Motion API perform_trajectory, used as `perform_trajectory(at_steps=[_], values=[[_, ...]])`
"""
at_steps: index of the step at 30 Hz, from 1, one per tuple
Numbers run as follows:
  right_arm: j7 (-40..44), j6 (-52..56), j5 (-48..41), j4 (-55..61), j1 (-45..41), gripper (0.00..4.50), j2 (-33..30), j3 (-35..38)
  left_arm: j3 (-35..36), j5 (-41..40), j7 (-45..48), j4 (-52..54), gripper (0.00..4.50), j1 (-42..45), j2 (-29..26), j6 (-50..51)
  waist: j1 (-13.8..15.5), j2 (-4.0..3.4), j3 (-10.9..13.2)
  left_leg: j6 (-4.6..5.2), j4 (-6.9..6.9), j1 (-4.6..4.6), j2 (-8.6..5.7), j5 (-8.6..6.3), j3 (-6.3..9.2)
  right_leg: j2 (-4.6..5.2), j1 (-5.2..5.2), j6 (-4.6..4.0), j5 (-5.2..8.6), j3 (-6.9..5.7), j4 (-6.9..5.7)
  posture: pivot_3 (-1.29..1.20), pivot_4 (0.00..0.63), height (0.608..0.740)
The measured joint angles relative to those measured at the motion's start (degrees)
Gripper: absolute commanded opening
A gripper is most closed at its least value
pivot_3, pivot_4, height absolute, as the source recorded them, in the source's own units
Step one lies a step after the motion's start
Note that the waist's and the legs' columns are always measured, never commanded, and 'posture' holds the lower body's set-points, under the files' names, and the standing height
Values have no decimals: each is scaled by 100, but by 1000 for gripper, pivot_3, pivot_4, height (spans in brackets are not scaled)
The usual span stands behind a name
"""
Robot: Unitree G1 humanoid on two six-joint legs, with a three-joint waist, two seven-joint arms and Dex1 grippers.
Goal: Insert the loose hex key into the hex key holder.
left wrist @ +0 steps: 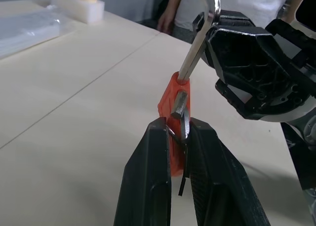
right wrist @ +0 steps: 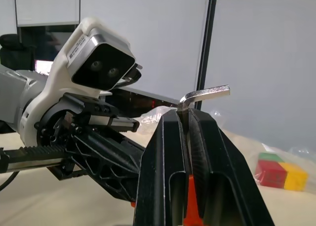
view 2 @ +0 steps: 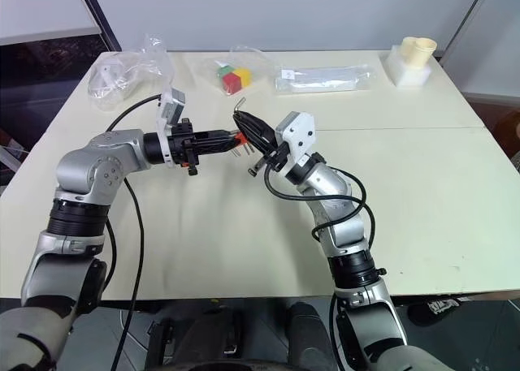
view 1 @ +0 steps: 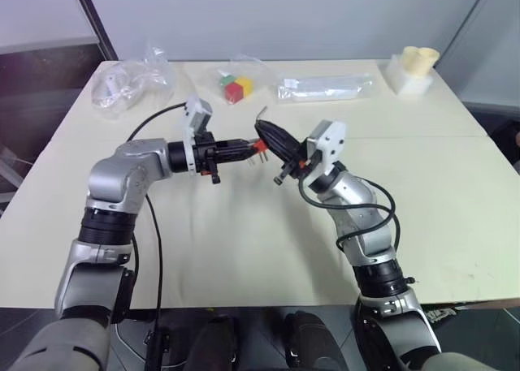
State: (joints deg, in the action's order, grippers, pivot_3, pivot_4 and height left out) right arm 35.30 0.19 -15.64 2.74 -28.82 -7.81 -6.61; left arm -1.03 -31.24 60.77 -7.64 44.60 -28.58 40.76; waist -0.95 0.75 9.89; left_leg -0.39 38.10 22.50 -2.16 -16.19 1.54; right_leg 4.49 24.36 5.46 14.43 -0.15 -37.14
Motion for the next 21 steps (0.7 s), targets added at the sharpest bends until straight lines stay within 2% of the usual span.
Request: perform_trajectory(at_steps=[1,4,10,11,21], values=[[1,10,16,0,16,41,-7,0,0,0,3,0,242,0,0,0,0,0,0,0,0,0,0,0,0,0,0,0,0,0,0,0,150,740],[44,69,31,0,83,1071,-19,-31,1,0,0,0,242,1,-6,-1,0,0,0,0,0,0,0,0,0,0,0,0,0,0,0,0,150,740],[184,222,13,34,153,4252,-114,-153,0,7,-17,5,242,1,-7,-3,0,0,0,0,0,0,0,0,0,0,0,0,0,0,0,0,150,740],[218,275,-15,98,200,4424,-183,-153,0,6,-16,12,242,1,-8,-3,11,0,0,0,0,0,0,0,0,0,0,0,0,0,0,0,150,740],[515,1207,-695,1517,936,4424,-1294,325,4,-1,-26,171,242,-35,-83,13,14,0,0,2,0,1,1,-1,0,3,-2,0,0,0,4,0,150,740]])
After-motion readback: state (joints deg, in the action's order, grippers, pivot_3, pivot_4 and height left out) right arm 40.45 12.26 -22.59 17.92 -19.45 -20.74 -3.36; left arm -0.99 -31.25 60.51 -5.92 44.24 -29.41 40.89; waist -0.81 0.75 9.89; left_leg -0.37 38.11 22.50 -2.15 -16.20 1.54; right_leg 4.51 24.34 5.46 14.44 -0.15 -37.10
